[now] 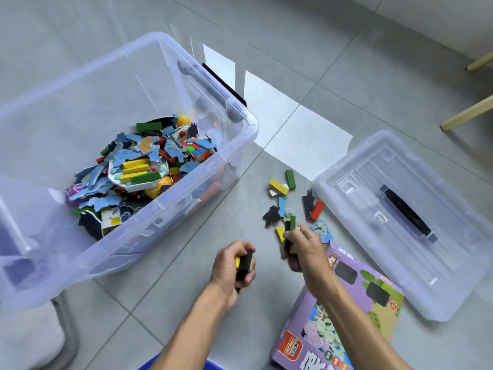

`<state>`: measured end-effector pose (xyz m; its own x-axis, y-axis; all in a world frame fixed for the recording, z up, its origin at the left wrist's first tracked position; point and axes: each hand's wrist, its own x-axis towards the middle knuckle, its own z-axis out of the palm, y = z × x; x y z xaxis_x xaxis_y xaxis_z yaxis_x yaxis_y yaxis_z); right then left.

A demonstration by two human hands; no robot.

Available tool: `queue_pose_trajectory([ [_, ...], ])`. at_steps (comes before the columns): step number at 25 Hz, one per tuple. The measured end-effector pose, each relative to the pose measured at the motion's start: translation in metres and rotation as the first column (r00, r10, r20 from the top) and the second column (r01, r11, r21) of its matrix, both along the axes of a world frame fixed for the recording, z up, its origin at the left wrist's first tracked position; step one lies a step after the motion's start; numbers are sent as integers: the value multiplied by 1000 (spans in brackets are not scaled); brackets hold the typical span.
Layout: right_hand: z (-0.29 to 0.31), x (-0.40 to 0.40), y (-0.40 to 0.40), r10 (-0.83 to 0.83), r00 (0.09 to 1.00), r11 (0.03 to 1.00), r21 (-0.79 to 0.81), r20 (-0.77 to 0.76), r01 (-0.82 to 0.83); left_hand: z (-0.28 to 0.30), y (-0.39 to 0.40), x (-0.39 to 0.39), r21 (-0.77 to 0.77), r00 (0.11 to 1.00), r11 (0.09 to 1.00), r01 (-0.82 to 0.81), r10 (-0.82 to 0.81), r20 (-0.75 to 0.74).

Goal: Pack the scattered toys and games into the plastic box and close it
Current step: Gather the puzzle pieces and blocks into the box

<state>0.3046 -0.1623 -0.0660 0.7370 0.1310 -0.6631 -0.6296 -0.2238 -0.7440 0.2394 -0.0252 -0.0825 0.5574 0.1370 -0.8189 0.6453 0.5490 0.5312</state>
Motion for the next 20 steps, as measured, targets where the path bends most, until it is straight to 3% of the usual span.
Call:
queue_pose_trajectory([
  [2, 46, -15, 21, 18, 999, 951, 310, -49, -2, 46, 4, -12, -302, 955, 921, -248, 284, 84],
  [4, 95, -8, 52, 75, 997, 896, 442, -35, -52, 95, 19, -12, -423, 867, 827, -370, 471, 163],
  [9, 185, 39, 147, 238, 966, 895, 408, -98, -179, 182, 95, 20, -344, 678, 736, -583, 674, 294],
  [12, 203, 51, 173, 173, 956, 898, 437, -239, -53, 202, 131, 24, -415, 662, 694, -587, 708, 246],
  [14, 201, 52, 163, 75, 967, 897, 440, -243, 41, 205, 134, 15, -372, 674, 706, -603, 700, 237],
  [17, 169, 37, 110, -172, 985, 905, 393, -18, 166, 195, 107, 2, -147, 738, 800, -582, 596, 318],
  [19, 124, 15, 58, -300, 950, 933, 233, 83, 274, 173, 75, -2, 8, 791, 852, -523, 482, 377],
  [20, 95, 5, 29, -310, 943, 950, 72, 124, 303, 156, 57, -1, 90, 840, 885, -456, 395, 372],
])
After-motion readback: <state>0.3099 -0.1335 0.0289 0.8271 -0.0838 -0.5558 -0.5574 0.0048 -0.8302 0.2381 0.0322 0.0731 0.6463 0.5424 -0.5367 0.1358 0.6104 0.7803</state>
